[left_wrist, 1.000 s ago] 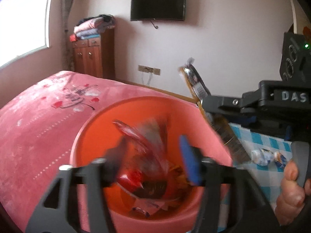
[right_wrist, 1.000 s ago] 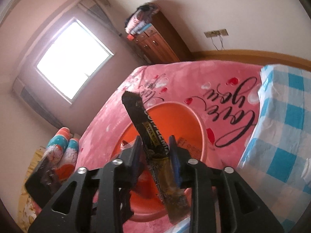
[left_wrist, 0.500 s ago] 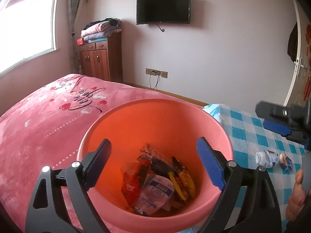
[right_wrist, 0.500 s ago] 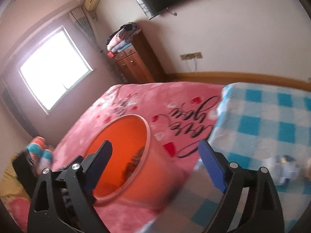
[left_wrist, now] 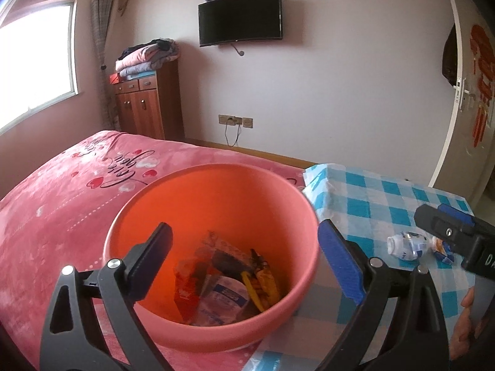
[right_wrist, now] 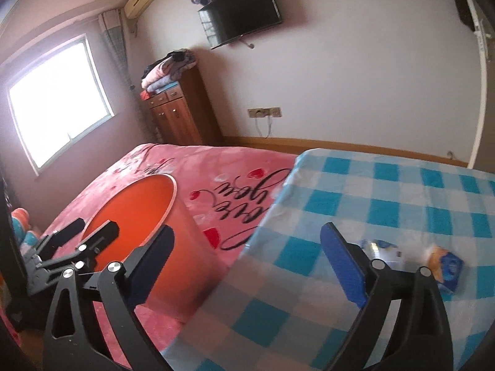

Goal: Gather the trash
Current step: 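Return both tools to the table toward the bottle and tissue pack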

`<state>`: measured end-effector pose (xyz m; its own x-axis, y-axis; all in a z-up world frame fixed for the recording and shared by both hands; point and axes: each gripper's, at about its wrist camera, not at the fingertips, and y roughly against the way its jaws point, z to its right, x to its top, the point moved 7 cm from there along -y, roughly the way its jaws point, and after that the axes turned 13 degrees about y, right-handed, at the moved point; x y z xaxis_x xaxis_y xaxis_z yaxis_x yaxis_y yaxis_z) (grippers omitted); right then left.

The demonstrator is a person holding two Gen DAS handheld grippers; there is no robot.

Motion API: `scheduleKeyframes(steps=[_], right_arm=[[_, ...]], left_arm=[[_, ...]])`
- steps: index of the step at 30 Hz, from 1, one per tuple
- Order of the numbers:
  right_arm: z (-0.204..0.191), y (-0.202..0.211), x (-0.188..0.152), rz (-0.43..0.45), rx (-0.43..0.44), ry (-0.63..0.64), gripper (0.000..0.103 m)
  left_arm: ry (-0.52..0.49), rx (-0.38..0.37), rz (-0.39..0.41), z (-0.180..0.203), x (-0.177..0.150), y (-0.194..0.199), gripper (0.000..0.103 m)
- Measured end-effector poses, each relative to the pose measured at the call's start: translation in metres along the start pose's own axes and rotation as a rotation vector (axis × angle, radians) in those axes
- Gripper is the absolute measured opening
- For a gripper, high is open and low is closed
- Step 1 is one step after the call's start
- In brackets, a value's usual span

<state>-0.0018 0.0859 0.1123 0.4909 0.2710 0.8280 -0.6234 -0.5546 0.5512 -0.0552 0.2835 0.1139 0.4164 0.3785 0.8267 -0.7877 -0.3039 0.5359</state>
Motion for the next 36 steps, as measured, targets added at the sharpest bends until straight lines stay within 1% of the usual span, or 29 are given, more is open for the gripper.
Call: scheduleKeyframes(steps=[6, 12, 24, 36], right_arm=[[0.021, 0.016, -0.014, 0.008, -0.052, -0.009, 0.095], [0.045, 0.032, -0.031, 0.015, -0.088, -0.052, 0.095], [0.085, 0.055, -0.064, 0.018, -0.130, -0.126, 0.095], [0.119, 0.068, -0.095, 0.016, -0.160, -0.189, 0.095]], left_arm=[[-0.029, -0.024, -0.016, 0.021, -0.008, 0.005, 0.096], [-0.064, -0.045, -0.030, 0.043, -0.017, 0.010, 0.096], [-0.133, -0.070, -0.068, 0.079, -0.039, 0.014, 0.096], [-0.205, -0.090, -0.117, 0.115, -0.067, 0.013, 0.096]])
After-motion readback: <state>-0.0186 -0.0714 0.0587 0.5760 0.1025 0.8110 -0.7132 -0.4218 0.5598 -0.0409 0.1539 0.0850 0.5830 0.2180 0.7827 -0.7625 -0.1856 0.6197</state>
